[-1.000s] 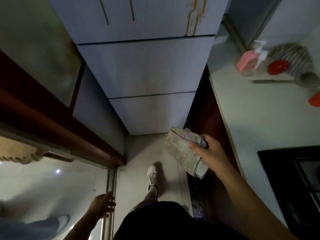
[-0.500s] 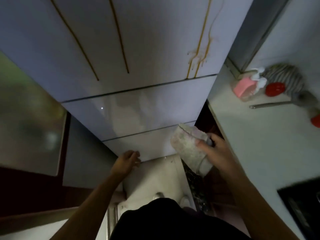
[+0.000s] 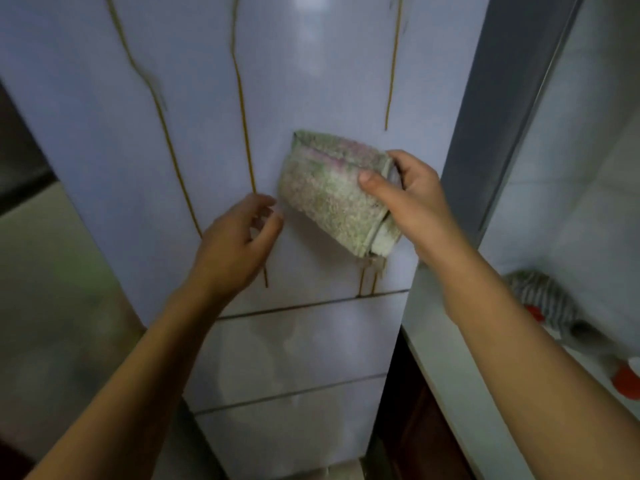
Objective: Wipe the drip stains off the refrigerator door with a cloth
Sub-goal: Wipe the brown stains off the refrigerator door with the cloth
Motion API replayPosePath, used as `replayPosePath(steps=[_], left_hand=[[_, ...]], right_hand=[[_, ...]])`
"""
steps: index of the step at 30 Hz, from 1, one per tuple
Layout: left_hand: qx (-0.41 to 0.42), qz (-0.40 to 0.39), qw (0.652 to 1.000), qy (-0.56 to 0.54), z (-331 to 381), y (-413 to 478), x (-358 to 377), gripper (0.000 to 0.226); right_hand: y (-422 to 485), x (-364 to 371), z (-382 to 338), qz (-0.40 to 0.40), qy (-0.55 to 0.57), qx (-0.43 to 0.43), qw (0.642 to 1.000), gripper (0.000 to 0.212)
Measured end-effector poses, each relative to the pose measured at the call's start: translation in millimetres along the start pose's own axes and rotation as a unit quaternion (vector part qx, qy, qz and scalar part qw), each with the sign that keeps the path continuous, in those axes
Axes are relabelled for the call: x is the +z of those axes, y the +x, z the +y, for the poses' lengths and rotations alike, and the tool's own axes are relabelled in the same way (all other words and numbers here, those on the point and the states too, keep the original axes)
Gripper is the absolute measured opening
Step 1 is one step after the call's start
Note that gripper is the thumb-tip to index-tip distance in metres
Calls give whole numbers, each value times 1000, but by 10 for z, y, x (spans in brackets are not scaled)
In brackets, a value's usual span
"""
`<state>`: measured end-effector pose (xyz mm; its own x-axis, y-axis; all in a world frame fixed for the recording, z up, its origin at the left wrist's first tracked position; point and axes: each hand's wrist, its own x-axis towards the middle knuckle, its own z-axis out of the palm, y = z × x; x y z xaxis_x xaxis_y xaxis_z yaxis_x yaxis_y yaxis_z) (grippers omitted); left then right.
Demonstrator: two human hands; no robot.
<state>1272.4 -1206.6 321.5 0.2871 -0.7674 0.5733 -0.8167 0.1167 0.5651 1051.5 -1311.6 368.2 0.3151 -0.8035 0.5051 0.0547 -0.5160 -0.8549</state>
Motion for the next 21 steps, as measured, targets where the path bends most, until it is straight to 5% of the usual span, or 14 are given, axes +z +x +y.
replayPosePath(steps=[8,15,21], left_hand=[[136,110,973,150,420,656,-543,47],[242,216,907,268,769,1330,-1090,58],[235,263,871,341,718,1704,-1451,65]], right_hand=[[646,-26,-596,44,-40,-152,987,22],[1230,43,-1448,127,-84,-312,938,22],[1652,237,-1901,137,-207,-384,890,28]])
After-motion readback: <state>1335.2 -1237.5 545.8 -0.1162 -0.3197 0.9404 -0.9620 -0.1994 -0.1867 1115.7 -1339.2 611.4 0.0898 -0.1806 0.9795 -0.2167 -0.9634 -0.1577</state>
